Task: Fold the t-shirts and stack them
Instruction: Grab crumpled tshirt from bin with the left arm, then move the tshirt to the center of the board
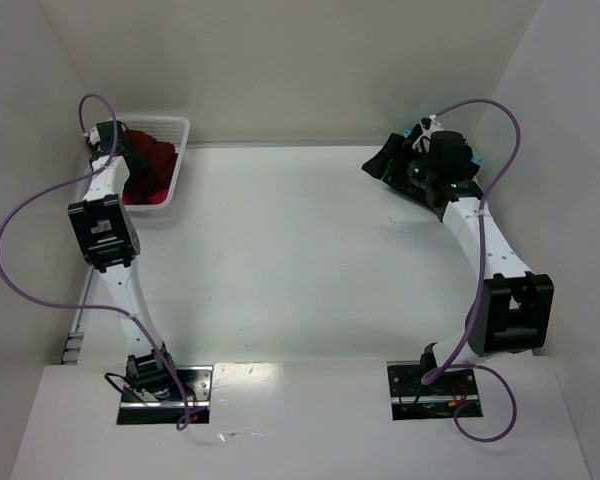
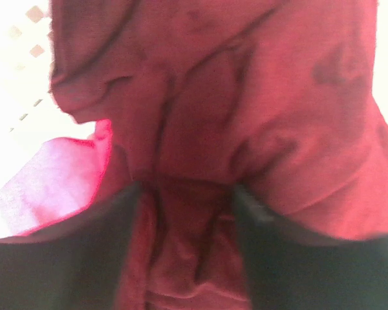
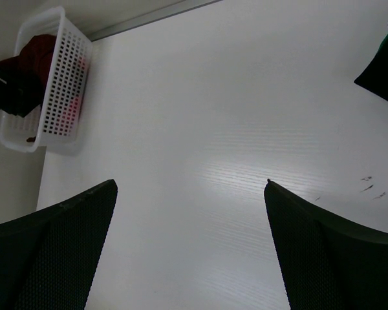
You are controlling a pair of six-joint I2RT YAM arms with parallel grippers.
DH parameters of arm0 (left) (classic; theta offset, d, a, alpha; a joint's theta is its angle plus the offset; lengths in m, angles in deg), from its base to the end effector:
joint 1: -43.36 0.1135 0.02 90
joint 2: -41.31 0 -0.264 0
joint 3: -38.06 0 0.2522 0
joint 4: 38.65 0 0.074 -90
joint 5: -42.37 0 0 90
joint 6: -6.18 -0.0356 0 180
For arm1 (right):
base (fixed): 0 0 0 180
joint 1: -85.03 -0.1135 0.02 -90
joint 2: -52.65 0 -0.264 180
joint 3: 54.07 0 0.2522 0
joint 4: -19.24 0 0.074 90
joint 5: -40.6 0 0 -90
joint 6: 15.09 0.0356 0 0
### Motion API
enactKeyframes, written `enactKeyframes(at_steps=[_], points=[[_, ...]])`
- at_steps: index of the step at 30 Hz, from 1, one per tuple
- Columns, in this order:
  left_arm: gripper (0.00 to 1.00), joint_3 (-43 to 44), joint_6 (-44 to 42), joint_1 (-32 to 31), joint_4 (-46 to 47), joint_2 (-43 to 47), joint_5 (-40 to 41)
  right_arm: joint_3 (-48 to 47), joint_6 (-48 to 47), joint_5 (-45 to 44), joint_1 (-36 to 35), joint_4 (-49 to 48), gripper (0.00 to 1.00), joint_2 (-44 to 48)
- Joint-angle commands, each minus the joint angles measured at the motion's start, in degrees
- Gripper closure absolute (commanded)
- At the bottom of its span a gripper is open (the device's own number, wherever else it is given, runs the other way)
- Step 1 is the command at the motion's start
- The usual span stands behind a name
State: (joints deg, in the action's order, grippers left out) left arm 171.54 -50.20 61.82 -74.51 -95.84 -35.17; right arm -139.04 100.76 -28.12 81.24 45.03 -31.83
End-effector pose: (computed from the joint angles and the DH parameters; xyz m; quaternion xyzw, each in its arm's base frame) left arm 0.5184 0.1812 0.2077 -0.4363 0.7876 0.0414 0.4331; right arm 0.3421 0.0356 0.3326 0.0619 0.8338 0.2853 0.4685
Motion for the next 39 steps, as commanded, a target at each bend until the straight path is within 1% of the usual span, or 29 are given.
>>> enactKeyframes(at_steps=[1,2,5,11,12,13,14,17,20,23,24,25,28,29,30,32,35,36,37,39], points=[[0.56,1.56,1.88,-0.09,2.41,-1.45,-2.97,-2.79,-1.07,-0.18,-0.60,0.00,0.00,-0.25],[0.66,0.77,2.15,-0.09,2.68,-0.98,-3.32,-2.79,-1.07,-0.47,-0.60,0.00,0.00,-0.25],[0.80,-1.12,2.68,-0.09,3.67,1.34,-4.39,-2.79,-1.07,-0.99,-0.60,0.00,0.00,-0.25],[0.93,-6.15,2.59,-0.09,5.84,9.14,-5.50,-2.79,-1.07,-1.33,-0.60,-1.28,0.00,-0.25],[0.98,-6.16,1.90,-0.09,5.80,10.90,-5.96,-2.79,-1.07,-1.29,-0.60,-1.75,0.00,-0.29],[1.00,-6.16,1.89,-0.09,5.25,11.78,-5.96,-2.79,-1.07,-0.82,-0.60,-1.75,0.00,-0.75],[1.00,-6.16,1.00,-0.09,5.23,12.71,-5.96,-3.60,-1.07,-0.80,-0.60,-2.32,0.00,-0.77],[1.00,-6.16,-3.89,-3.46,3.30,18.04,-5.26,-6.30,-0.77,1.13,-0.60,-3.86,0.00,-2.26],[1.00,-3.49,-9.48,-6.35,0.56,22.44,-2.81,-9.09,-0.45,3.56,-0.60,-4.74,0.00,-3.90],[1.00,5.98,-15.02,-11.17,-6.71,23.42,-0.14,-13.99,-0.45,5.11,-0.60,-5.27,0.00,-6.09],[1.00,10.45,-16.07,-13.30,-10.65,23.28,1.17,-14.70,-0.45,5.61,-0.60,-5.27,0.00,-6.66],[1.00,18.31,-17.11,-14.71,-13.41,22.70,1.59,-15.41,-0.45,5.73,-0.60,-5.27,0.00,-6.66],[1.00,30.59,-18.85,-20.93,-20.24,22.34,1.60,-16.24,-0.45,6.82,-0.60,-5.80,0.00,-6.66],[1.00,31.97,-18.85,-24.75,-19.86,23.99,2.90,-16.24,-0.45,7.33,-0.60,-6.28,0.00,-6.18],[1.00,32.86,-18.85,-27.76,-19.03,26.89,2.26,-16.24,-0.06,7.37,-0.94,-6.66,0.00,-5.00],[1.00,35.35,-18.85,-31.08,-18.59,29.19,1.86,-15.14,0.16,8.07,-1.13,-6.85,0.00,-3.62],[1.00,37.48,-17.36,-38.32,-18.59,32.99,-2.10,-12.64,0.16,8.08,-1.13,-7.38,0.00,0.79],[1.00,37.87,-17.14,-39.64,-18.76,33.85,-4.55,-11.86,0.16,7.76,-1.13,-7.38,0.00,1.98],[1.00,37.87,-16.65,-40.84,-19.14,34.77,-8.30,-10.12,0.16,7.06,-1.13,-7.38,0.00,3.45],[1.00,36.48,-16.18,-41.57,-19.81,36.78,-18.99,-6.80,0.68,6.68,-1.13,-7.38,0.00,6.95]])
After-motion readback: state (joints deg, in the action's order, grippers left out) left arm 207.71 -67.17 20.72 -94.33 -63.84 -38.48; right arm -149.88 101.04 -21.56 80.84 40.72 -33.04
